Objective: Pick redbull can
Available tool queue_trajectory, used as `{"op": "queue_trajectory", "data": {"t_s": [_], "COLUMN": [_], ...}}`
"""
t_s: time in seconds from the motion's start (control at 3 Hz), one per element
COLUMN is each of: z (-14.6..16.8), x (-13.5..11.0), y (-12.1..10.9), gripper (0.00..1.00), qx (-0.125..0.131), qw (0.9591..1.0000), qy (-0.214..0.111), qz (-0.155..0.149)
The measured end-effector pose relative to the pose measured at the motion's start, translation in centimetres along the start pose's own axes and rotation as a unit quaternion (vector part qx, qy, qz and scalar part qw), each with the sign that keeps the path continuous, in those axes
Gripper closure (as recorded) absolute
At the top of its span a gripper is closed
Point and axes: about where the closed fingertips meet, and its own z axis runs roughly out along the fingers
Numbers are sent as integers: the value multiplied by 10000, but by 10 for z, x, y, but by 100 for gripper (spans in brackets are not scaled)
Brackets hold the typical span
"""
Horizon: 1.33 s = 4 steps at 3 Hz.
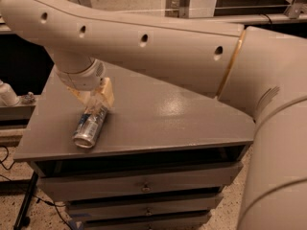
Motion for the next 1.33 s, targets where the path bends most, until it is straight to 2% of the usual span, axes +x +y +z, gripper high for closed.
{"op": "queue_trajectory", "data": {"t_s": [0.33, 0.67, 1.0, 1.33], "z": [-22, -55, -95, -114], "x": [18, 51, 88, 101], "y": [3, 9, 19, 10], "gripper": [87, 100, 100, 100], "qx": [-25, 238, 719, 1089], "qw": [9991, 9937, 9799, 9756], "qy": [-130, -270, -382, -259], "qz": [411, 1064, 1820, 1891]}}
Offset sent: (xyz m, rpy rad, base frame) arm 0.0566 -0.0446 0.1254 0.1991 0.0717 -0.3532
